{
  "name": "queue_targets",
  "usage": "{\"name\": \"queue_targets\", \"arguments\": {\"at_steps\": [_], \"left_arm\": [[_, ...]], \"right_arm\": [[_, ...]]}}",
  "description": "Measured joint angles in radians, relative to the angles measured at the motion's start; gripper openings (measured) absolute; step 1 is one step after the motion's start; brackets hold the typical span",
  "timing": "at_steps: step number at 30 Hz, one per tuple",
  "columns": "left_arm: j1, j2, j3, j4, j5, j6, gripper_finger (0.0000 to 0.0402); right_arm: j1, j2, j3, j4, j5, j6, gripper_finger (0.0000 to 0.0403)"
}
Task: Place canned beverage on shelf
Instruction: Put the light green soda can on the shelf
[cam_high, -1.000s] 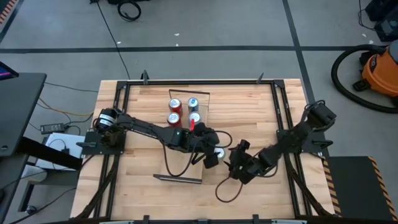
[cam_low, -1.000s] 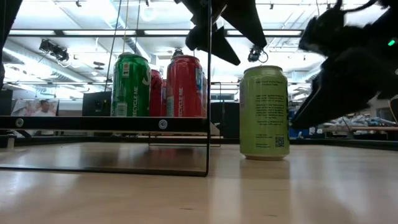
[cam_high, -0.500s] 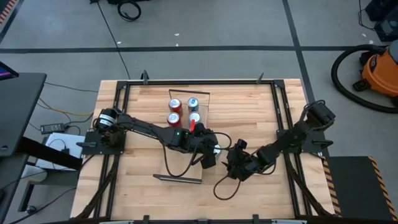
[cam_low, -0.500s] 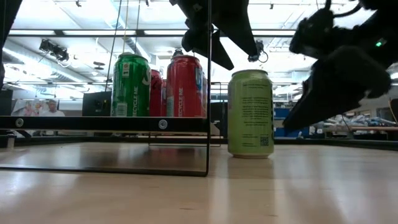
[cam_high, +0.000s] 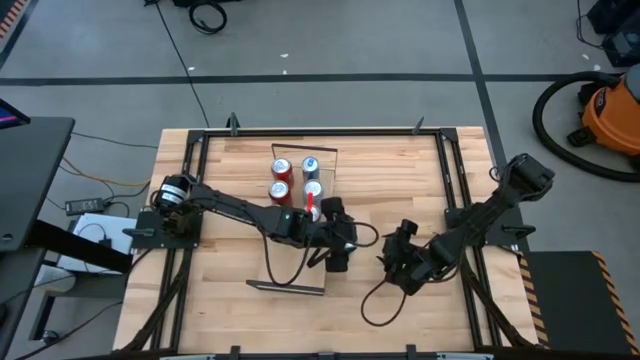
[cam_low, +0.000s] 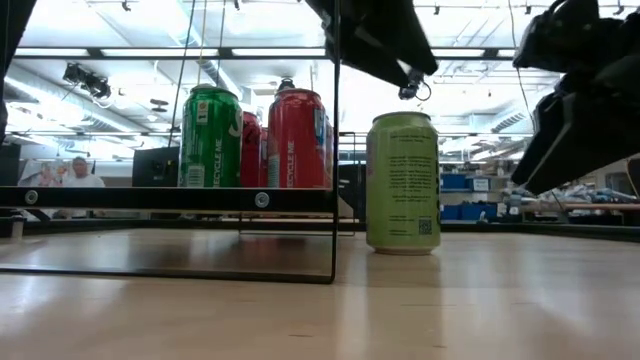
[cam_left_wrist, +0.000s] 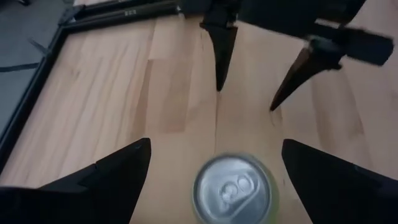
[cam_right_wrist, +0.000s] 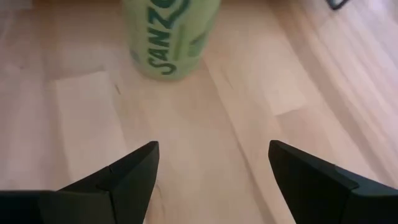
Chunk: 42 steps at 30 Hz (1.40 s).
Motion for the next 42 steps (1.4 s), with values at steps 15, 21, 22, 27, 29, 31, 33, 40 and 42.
{"name": "queue_targets", "arguments": {"at_steps": [15,21,22,27,29,31,33,40,42], "left_arm": [[-0.001,-0.008,0.0,-0.069,0.011,-0.01,0.0373],[-0.024,-0.058,0.0,-0.125,0.01,-0.015,0.0373],[-0.027,-0.068,0.0,-0.147,0.007,-0.029,0.0373],[-0.037,-0.111,-0.001,-0.202,0.006,-0.087,0.0373],[-0.043,-0.125,0.001,-0.199,0.006,-0.102,0.0373],[-0.05,-0.131,0.0,-0.211,0.006,-0.108,0.0373],[-0.052,-0.131,0.001,-0.208,0.005,-0.116,0.0373],[-0.059,-0.134,0.0,-0.198,0.005,-0.131,0.0373],[-0.063,-0.134,0.0,-0.199,0.006,-0.131,0.0373]], "right_arm": [[0.025,-0.012,-0.057,0.279,0.083,-0.293,0.0313],[-0.012,-0.074,0.002,0.285,0.053,-0.533,0.0313],[-0.028,-0.083,0.007,0.307,0.051,-0.578,0.0313],[-0.095,-0.151,0.018,0.377,-0.012,-0.758,0.0313],[-0.138,-0.177,0.018,0.409,-0.058,-0.805,0.0313],[-0.192,-0.181,0.018,0.429,-0.099,-0.833,0.0313],[-0.242,-0.176,0.015,0.451,-0.156,-0.859,0.0313],[-0.392,-0.138,0.015,0.581,-0.48,-0.944,0.0313],[-0.419,-0.13,0.017,0.628,-0.549,-0.964,0.0313]]}}
